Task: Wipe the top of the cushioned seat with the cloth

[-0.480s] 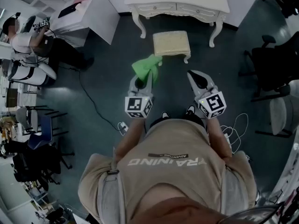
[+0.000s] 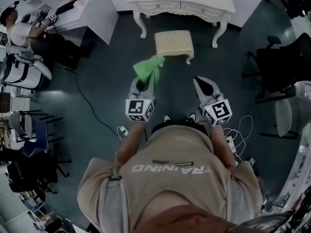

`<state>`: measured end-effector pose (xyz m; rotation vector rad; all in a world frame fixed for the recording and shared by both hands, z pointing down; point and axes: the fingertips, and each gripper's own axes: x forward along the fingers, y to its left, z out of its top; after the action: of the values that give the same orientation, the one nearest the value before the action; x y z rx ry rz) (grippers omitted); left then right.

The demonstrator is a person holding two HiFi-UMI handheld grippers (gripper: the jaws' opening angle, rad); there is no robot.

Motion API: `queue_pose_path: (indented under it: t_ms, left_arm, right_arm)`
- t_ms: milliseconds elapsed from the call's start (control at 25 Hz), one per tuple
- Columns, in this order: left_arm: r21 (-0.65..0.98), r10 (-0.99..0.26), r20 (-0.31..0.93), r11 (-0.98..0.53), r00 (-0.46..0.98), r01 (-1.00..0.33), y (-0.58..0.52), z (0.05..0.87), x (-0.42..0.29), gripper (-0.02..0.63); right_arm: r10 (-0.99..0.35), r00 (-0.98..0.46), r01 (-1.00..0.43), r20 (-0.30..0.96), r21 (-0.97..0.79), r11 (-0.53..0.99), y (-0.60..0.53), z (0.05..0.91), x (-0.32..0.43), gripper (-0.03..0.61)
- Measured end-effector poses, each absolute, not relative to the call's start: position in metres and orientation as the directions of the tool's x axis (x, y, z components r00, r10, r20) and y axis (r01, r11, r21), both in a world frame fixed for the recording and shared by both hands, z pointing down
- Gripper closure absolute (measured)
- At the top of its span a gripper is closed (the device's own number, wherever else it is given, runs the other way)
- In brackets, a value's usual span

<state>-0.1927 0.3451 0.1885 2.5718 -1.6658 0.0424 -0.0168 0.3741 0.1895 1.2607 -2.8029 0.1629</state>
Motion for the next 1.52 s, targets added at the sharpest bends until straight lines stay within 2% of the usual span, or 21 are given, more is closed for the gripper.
queue_pose_path:
  t_ms: [360, 960, 1280, 1520]
  left_arm:
    - [0.062, -0.909, 0.070, -0.406, 0.410, -0.912, 0.356, 0.194, -0.179, 0.566]
    - [0.060, -0.859, 0.114, -0.496, 0.500, -0.866, 0.318, 0.225, -0.207, 0.566]
    - [0.059, -0.877, 0.151, -0.452, 0.456, -0.890, 0.269, 0.236, -0.180, 0.566]
    - [0.035, -0.895, 0.146, -0.420, 0.421, -0.907, 0.222, 0.230, -0.133, 0.566]
  right_arm:
    - [-0.733, -0.673, -0.739, 0.096, -0.045, 0.672, 0.371, 0.184, -0.011, 0.577]
    - [-0.756, -0.636, -0.770, 0.154, -0.056, 0.636, 0.343, 0.208, -0.051, 0.577]
    - [-0.724, -0.674, -0.738, 0.146, -0.083, 0.670, 0.288, 0.218, -0.019, 0.577]
    - [-0.699, -0.707, -0.707, 0.108, -0.101, 0.700, 0.228, 0.223, 0.028, 0.577]
